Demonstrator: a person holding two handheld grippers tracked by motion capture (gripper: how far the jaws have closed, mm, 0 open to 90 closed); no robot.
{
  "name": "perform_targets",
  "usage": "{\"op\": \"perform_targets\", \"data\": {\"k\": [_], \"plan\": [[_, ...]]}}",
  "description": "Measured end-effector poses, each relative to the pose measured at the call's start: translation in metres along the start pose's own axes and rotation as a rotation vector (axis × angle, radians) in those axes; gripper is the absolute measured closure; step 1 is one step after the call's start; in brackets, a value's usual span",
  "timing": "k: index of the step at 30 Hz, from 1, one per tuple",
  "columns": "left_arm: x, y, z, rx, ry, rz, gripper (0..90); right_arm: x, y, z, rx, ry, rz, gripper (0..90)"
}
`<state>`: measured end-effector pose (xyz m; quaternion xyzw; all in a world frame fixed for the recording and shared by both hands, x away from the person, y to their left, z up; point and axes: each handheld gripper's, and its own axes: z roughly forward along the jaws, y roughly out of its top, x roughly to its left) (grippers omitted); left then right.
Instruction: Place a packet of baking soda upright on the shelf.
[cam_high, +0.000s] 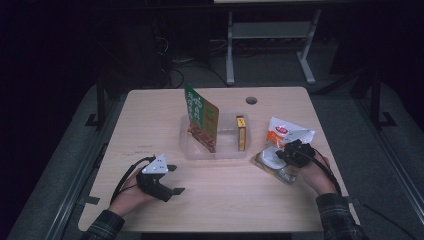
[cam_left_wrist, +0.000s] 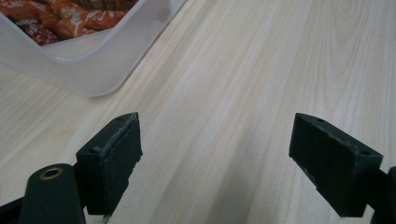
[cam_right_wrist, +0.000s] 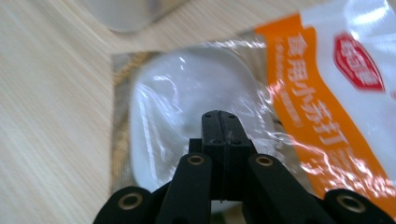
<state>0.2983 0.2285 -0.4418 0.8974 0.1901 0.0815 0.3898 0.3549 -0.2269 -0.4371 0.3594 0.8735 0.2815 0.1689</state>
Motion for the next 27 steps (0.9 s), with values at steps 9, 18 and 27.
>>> {"op": "perform_targets", "data": {"k": [9,18,27], "plan": [[0.0,0.0,0.0,-0.002,-0.002,-0.002,16.4,0.007,-0.003,0.001,0.029,0.022,-0.051,90.0],[0.0,0.0,0.001,-0.004,-0.005,0.002,16.4,0.034,-0.009,-0.01,0.03,0.125,-0.093,90.0],[0.0,0.001,0.002,-0.005,-0.006,0.007,16.4,0.067,-0.006,-0.012,0.023,0.228,-0.164,90.0]]}}
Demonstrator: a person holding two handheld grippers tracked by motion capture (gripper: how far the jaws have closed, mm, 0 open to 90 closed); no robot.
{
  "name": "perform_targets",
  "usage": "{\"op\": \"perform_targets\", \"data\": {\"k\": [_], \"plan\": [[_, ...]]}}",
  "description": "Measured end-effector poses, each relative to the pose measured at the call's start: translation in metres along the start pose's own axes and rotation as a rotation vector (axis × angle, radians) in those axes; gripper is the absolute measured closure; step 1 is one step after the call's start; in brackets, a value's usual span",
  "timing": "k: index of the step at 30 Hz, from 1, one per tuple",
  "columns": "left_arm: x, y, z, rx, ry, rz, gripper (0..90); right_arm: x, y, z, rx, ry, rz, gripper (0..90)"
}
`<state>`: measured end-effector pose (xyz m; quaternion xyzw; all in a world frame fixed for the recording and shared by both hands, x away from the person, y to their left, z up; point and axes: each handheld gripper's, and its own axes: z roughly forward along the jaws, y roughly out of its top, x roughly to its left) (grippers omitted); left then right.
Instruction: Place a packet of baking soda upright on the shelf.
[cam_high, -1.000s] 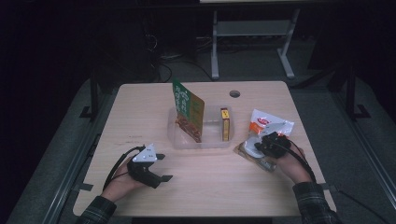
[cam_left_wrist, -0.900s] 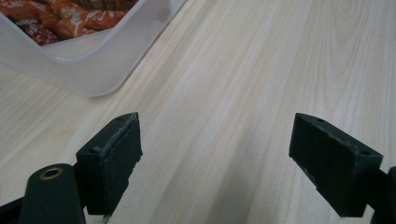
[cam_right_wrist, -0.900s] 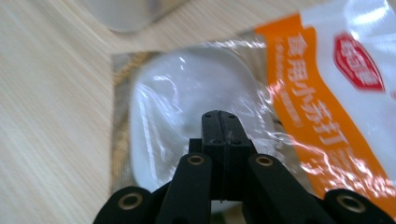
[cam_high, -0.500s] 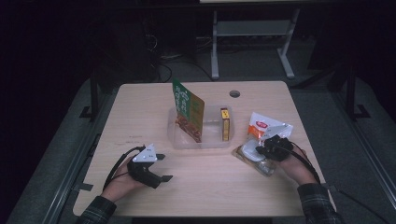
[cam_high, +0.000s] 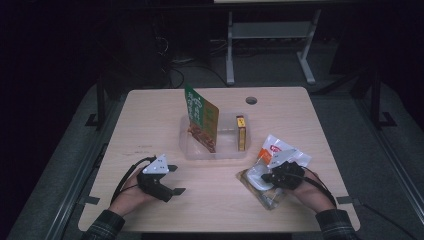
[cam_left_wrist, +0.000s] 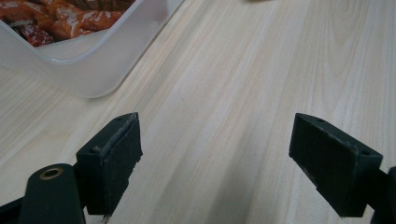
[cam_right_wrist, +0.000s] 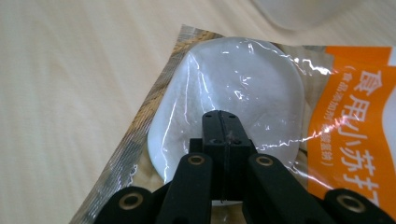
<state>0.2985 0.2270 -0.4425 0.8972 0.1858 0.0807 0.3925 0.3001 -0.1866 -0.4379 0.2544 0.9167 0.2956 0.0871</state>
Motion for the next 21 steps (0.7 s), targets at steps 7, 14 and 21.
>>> {"op": "perform_targets", "data": {"k": [7,14,21], "plan": [[0.0,0.0,0.0,-0.001,-0.002,-0.009,16.4,0.028,0.017,0.013,-0.012,0.098,-0.089,90.0],[-0.001,0.0,0.0,-0.005,-0.007,-0.009,16.4,0.051,0.033,0.026,-0.032,0.172,-0.166,90.0],[-0.001,0.001,0.0,-0.008,-0.01,-0.01,16.4,0.077,0.054,0.041,-0.052,0.201,-0.218,90.0]]}}
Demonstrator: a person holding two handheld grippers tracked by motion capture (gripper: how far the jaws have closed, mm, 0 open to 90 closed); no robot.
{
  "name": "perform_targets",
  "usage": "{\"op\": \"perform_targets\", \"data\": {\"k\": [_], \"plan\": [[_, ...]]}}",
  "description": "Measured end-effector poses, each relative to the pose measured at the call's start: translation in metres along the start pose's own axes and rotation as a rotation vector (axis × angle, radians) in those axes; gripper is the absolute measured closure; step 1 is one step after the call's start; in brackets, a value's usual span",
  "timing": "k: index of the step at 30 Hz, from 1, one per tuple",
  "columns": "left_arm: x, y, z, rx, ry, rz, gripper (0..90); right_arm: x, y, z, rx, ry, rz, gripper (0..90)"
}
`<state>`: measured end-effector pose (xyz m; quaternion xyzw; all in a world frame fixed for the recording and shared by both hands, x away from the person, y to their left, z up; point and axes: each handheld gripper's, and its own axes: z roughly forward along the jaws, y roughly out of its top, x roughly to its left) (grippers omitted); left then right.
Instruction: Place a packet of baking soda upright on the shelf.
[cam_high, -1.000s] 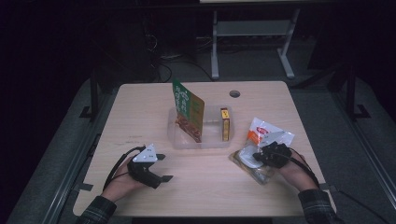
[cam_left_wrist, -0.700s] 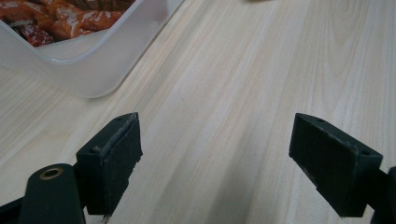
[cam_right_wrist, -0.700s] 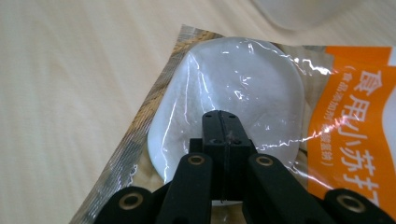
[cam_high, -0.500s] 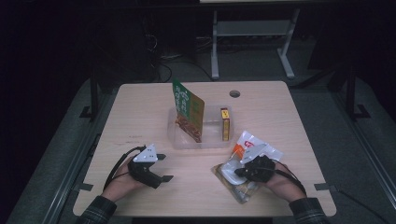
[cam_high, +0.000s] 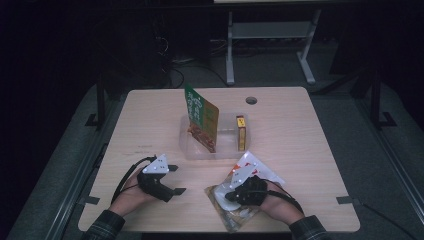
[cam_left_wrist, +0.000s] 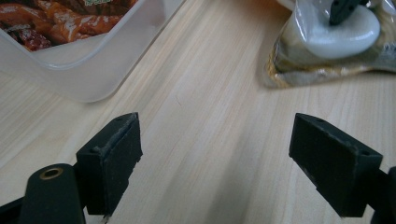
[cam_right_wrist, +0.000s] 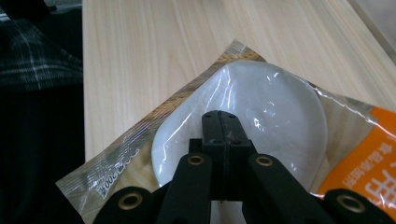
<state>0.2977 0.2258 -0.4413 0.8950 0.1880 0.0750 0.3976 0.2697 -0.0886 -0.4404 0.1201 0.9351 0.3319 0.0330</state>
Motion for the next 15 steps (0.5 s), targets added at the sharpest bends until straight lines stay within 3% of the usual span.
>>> {"op": "perform_targets", "data": {"k": [10,13,15], "plan": [[0.0,0.001,0.0,-0.005,-0.005,0.005,16.4,0.012,0.027,0.024,-0.024,0.006,-0.053,90.0],[-0.001,0.001,0.0,-0.008,-0.008,0.005,16.4,0.014,0.027,0.022,-0.025,0.0,-0.035,90.0],[-0.001,0.003,0.0,-0.007,-0.016,0.011,16.4,0.011,0.023,0.015,-0.061,-0.001,-0.023,89.4]]}}
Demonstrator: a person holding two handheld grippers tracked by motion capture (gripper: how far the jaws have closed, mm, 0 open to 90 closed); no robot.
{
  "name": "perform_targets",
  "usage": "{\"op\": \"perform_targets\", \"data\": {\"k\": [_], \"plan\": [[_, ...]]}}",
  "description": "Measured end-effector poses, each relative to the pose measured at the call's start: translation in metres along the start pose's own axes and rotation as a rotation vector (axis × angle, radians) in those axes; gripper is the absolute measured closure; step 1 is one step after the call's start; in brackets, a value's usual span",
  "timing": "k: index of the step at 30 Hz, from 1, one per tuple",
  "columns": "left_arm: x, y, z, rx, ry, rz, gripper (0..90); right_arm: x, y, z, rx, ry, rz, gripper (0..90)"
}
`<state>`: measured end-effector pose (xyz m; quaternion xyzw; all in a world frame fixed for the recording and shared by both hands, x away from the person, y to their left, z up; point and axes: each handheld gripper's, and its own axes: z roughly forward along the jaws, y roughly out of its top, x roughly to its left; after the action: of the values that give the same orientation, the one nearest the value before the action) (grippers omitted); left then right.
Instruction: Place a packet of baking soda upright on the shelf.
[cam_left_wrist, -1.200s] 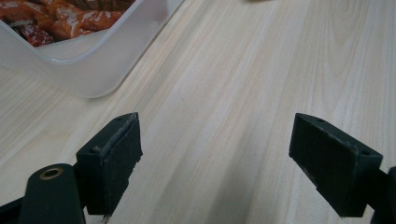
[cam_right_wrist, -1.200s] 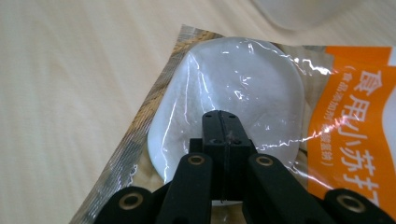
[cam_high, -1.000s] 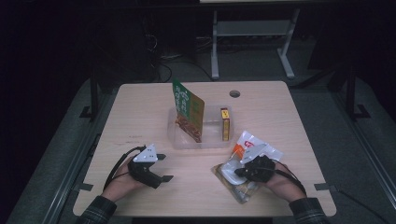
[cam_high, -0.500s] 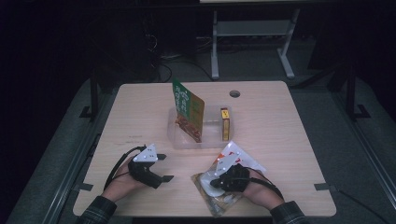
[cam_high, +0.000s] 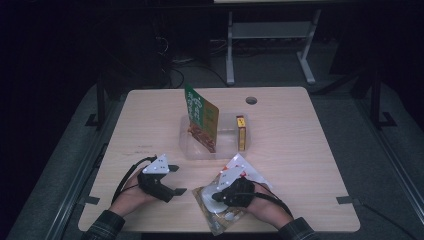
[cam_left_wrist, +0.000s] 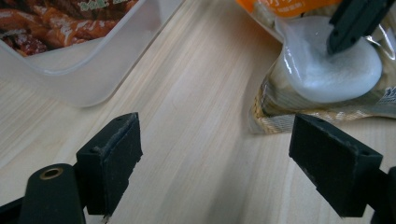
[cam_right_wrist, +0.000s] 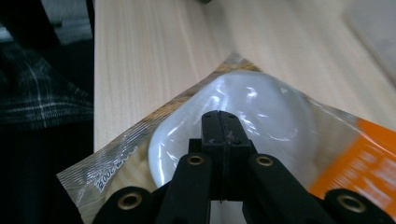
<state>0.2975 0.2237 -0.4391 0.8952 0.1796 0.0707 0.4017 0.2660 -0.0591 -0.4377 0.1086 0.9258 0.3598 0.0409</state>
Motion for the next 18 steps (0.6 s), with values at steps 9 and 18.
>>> {"op": "perform_targets", "data": {"k": [9,18], "plan": [[-0.007,0.02,0.014,-0.025,-0.063,-0.001,17.3,-0.015,-0.024,-0.047,-0.078,-0.101,0.188,53.1],[-0.019,0.048,0.051,-0.004,-0.158,0.056,17.8,-0.024,-0.05,-0.08,-0.146,-0.211,0.271,40.6]]}}
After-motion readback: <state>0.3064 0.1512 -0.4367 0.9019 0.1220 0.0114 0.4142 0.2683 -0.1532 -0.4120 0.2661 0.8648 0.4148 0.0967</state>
